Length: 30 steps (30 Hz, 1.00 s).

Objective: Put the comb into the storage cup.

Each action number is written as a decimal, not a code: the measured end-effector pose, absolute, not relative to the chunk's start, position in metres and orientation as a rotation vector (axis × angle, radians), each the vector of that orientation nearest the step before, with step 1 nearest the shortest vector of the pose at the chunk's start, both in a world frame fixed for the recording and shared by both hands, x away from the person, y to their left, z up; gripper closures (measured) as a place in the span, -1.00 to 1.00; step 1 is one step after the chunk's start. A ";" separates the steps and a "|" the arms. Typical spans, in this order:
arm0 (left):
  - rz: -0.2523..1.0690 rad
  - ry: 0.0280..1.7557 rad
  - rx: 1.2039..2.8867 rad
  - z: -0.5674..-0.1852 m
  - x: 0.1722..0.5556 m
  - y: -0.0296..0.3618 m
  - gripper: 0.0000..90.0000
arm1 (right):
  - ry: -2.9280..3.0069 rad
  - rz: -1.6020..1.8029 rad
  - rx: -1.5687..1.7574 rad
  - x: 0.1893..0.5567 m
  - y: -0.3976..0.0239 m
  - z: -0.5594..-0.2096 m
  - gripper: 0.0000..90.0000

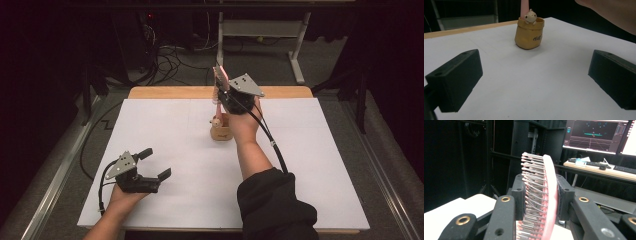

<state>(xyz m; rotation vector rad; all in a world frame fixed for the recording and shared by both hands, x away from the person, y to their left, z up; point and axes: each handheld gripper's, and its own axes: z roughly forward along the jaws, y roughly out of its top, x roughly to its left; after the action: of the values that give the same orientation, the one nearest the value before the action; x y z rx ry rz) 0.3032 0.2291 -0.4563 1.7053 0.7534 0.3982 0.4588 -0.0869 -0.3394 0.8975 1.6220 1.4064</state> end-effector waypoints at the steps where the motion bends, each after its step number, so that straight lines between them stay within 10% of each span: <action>1: 0.398 0.753 1.706 -0.456 0.303 0.229 -1.00 | 1.623 1.404 0.899 0.459 -0.087 -0.341 0.51; 30: 0.389 0.764 1.706 -0.459 0.306 0.227 -1.00 | 1.646 1.382 0.911 0.457 -0.086 -0.364 0.50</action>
<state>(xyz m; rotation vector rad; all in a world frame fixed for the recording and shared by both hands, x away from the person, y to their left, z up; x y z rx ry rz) 0.3057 0.2272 -0.4590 1.7059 0.7640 0.3893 0.4574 -0.0861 -0.3636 0.9112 1.6464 1.3825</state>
